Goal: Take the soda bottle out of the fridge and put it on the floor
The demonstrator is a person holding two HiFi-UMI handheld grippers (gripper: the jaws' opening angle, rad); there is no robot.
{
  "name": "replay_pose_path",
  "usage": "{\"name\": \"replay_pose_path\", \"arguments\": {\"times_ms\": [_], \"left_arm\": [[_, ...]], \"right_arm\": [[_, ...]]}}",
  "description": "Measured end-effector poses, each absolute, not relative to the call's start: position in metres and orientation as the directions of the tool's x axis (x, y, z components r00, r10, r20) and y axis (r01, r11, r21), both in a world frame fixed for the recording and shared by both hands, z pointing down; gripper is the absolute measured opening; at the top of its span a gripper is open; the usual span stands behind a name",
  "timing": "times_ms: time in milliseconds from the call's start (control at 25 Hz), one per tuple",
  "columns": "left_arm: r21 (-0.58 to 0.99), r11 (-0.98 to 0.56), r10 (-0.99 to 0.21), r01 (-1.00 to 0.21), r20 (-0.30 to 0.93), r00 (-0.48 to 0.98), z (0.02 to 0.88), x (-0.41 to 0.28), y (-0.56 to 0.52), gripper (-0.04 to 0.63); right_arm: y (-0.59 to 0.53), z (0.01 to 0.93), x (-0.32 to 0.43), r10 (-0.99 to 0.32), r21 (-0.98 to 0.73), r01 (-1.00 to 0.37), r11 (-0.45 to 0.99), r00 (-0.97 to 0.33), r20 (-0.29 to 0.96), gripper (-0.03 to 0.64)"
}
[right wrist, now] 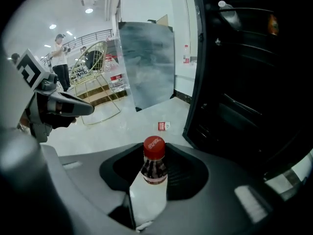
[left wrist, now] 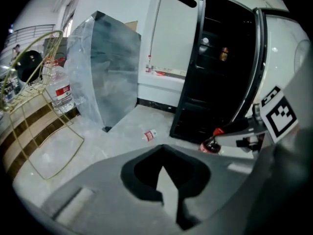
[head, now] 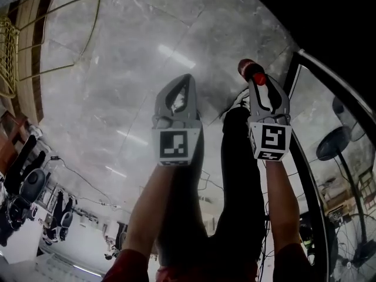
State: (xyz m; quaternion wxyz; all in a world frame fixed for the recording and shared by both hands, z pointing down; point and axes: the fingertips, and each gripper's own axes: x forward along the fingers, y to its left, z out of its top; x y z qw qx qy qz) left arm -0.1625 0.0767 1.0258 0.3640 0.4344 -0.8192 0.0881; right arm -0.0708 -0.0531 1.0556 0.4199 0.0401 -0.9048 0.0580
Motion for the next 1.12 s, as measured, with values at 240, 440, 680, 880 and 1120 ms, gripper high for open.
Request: {"name": "replay_pose_path", "arguments": {"times_ms": [240,440,680,880,1120], "left_arm": [[0.176,0.578,-0.645,-0.797,0.697,-0.314,1.104,-0.153,0.070,0.000],[0.189,0.556,-0.653,-0.810,0.702,-0.285,1.145,-0.144,0.059,0.000],[0.174,0.537,-0.647,-0.826,0.713,-0.271,1.178,-0.148,0.054,0.000],[0.180,0.507,-0.653,-0.843,0.719,-0.239,1.192,-0.145,0.052,0.000],[0.190,0.552,-0.616,-0.812,0.750,-0.242,1.217,-0.141,0.058,0.000]], "right_arm": [[-0.046,1.132,-0.071,0.017,-0.066,-0.060,0.996,-0.598,0.801,0.132],[-0.047,1.177,-0.070,0.024,-0.061,-0.045,0.997,-0.579,0.815,0.132],[-0.052,1.218,-0.079,0.017,-0.049,-0.042,0.998,-0.569,0.822,0.132],[-0.052,1.243,-0.093,0.018,-0.048,-0.038,0.998,-0.568,0.823,0.132],[-0.049,1.268,-0.101,0.031,-0.048,-0.015,0.999,-0.570,0.821,0.132]]}}
